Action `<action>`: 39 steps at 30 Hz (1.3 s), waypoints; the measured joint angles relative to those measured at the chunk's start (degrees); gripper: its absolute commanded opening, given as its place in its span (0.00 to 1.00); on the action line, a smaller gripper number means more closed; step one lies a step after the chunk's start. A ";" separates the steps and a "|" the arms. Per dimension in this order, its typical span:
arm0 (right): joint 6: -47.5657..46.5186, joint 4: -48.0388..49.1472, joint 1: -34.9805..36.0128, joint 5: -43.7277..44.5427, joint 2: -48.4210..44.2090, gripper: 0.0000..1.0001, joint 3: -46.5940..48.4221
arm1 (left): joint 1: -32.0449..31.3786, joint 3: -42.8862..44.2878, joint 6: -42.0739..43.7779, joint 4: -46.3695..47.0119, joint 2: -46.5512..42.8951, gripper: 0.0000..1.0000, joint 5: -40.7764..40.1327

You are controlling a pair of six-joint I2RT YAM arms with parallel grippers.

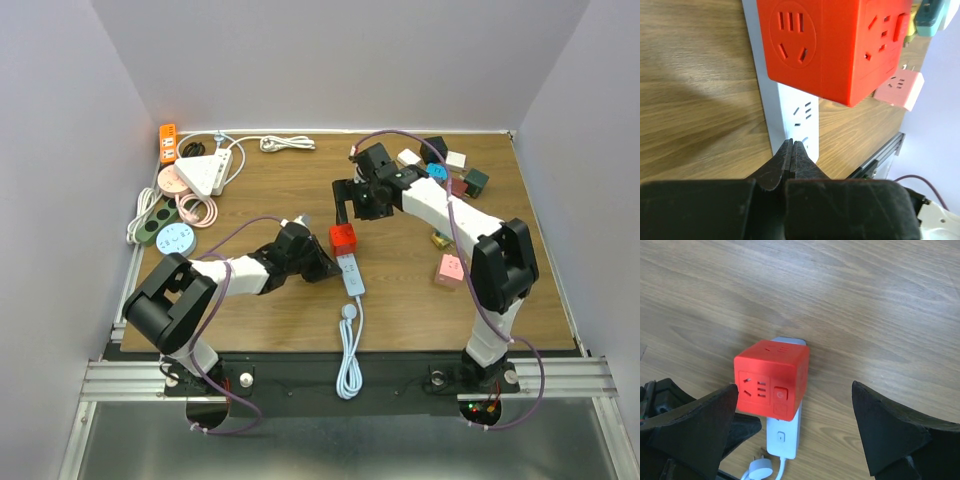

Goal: Pull the plug off the socket

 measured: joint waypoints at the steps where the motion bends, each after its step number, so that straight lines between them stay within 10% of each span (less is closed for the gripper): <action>1: 0.02 0.09 0.37 0.02 0.59 1.00 0.26 | 0.00 -0.48 -0.39 0.98 -0.02 0.00 -0.07; 16: 0.79 0.55 7.32 2.19 6.38 0.96 0.61 | -0.66 -2.60 -4.79 6.62 -0.24 0.00 -0.44; 20: 2.05 0.52 7.30 4.17 7.45 0.67 0.61 | -0.63 -2.60 -5.20 6.95 -0.24 0.00 -0.76; 25: 3.69 0.59 7.23 5.84 8.28 0.03 0.85 | -0.63 -2.60 -5.86 7.98 0.37 0.00 -1.20; 39: 5.46 0.52 7.30 6.97 8.28 0.00 0.85 | -0.70 -2.56 -9.53 18.62 8.68 0.00 0.61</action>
